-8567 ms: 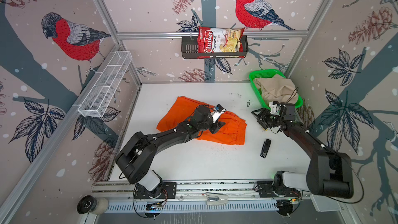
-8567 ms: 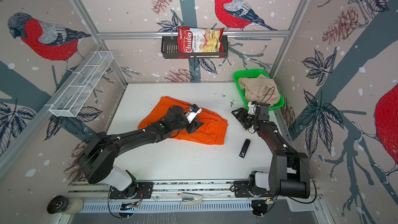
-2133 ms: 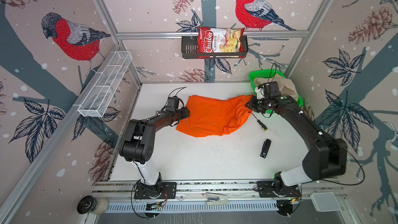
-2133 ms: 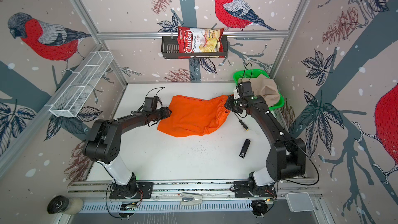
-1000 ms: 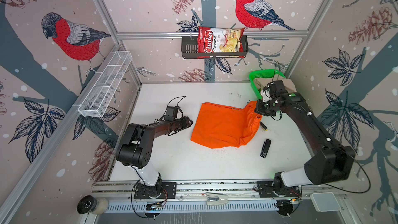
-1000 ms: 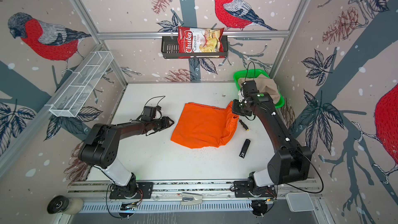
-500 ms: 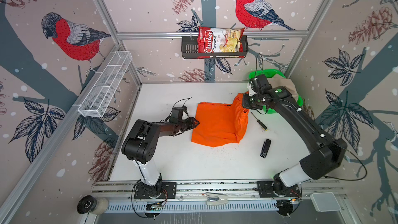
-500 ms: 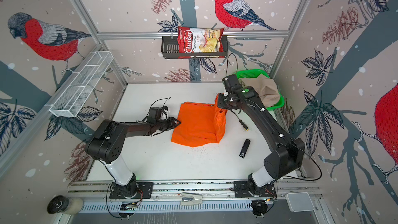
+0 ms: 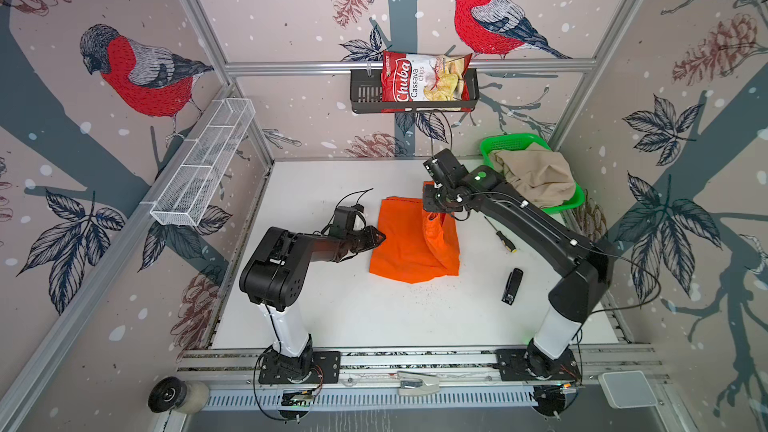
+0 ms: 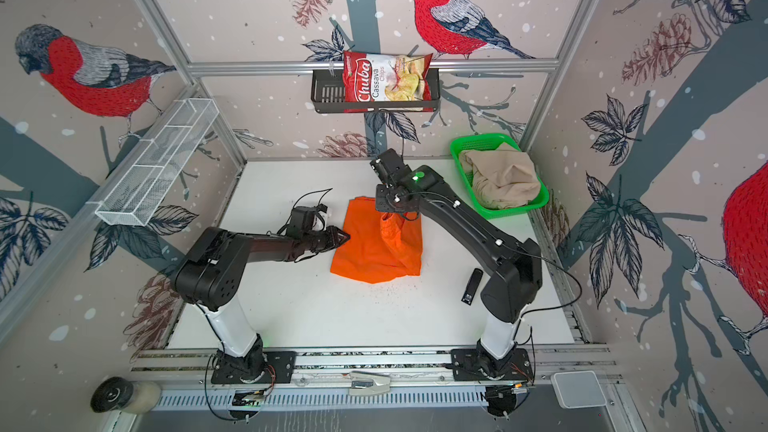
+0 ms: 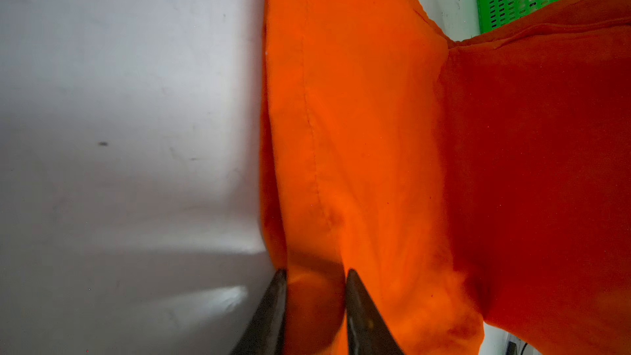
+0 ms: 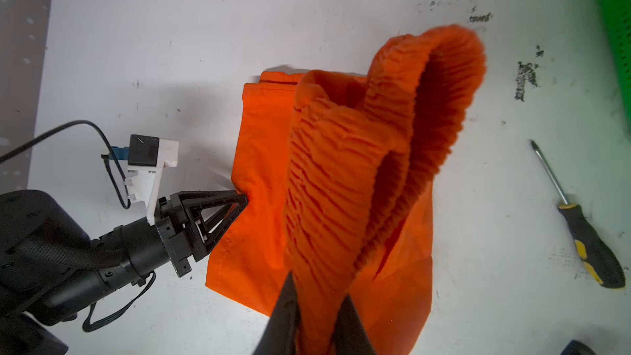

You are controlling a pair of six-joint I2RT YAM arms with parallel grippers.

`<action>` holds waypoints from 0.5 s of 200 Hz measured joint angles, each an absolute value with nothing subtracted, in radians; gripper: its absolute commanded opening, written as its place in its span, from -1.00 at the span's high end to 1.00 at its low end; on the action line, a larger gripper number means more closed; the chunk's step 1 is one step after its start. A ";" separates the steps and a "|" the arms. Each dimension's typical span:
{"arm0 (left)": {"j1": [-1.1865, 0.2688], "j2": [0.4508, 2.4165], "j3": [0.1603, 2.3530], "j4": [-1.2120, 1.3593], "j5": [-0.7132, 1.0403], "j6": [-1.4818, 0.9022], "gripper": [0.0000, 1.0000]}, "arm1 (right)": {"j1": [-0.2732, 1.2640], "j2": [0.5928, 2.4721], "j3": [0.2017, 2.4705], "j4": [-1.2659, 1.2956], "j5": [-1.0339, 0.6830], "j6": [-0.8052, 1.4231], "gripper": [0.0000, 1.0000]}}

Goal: Fold and stack the shorts

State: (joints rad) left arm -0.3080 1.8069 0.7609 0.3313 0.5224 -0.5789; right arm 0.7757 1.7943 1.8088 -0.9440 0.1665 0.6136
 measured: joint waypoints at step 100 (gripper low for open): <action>-0.289 1.743 0.759 0.239 0.468 -0.568 0.10 | 0.876 2.130 1.885 -0.830 0.154 0.657 0.23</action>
